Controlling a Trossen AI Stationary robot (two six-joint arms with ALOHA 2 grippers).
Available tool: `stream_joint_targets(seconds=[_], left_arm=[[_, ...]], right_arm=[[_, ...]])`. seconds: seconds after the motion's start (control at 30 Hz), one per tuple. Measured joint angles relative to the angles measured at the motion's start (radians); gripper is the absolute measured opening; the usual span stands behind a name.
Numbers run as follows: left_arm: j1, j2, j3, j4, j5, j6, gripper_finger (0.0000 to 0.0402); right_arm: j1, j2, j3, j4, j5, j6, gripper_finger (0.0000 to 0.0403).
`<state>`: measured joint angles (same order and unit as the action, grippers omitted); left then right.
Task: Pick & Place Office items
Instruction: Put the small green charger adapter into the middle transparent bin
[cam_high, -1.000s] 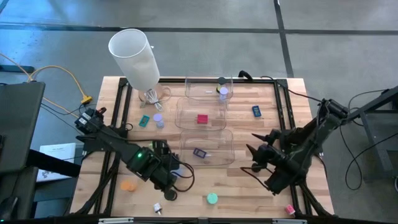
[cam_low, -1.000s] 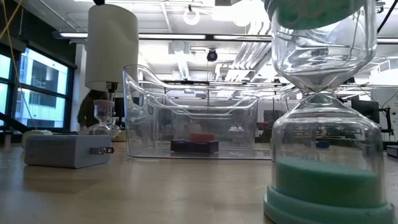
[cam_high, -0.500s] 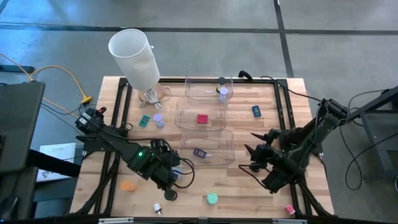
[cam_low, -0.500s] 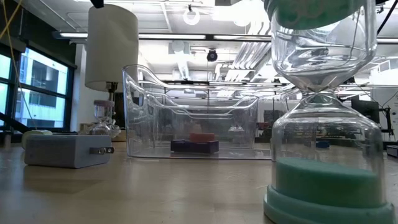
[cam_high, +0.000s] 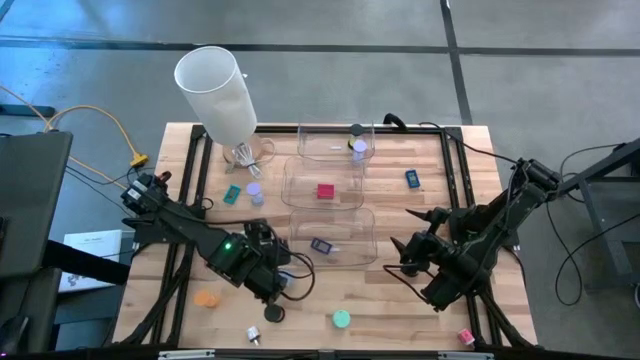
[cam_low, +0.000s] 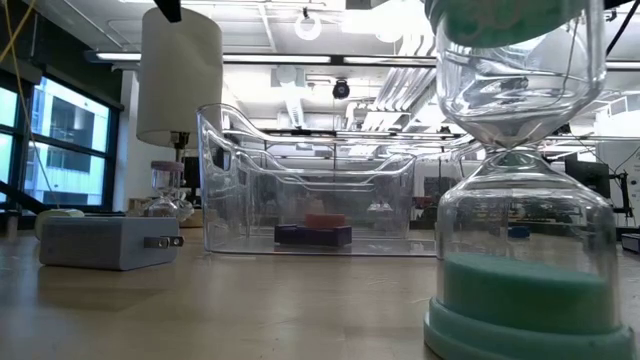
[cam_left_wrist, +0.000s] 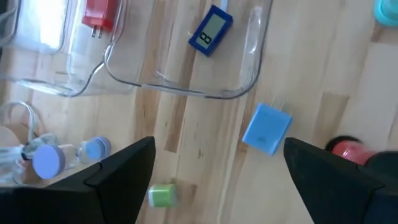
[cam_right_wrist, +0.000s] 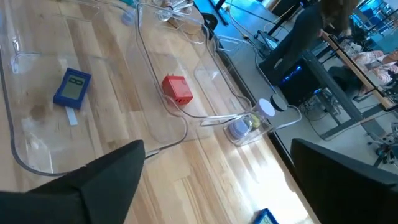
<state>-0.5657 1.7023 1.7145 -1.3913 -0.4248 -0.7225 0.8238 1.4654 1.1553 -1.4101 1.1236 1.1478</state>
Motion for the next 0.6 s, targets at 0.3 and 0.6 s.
stream_joint_targets(seconds=[0.3,0.6], left_arm=[[-0.007,0.0,0.0,-0.085,-0.001,0.037,0.0348],[-0.004,0.0,-0.001,-0.178,0.089,0.263,0.0348]], right_arm=[[0.0,0.0,0.0,0.005,0.0,0.0,0.0369],[0.0,0.0,0.0,0.007,0.0,0.005,0.0372]])
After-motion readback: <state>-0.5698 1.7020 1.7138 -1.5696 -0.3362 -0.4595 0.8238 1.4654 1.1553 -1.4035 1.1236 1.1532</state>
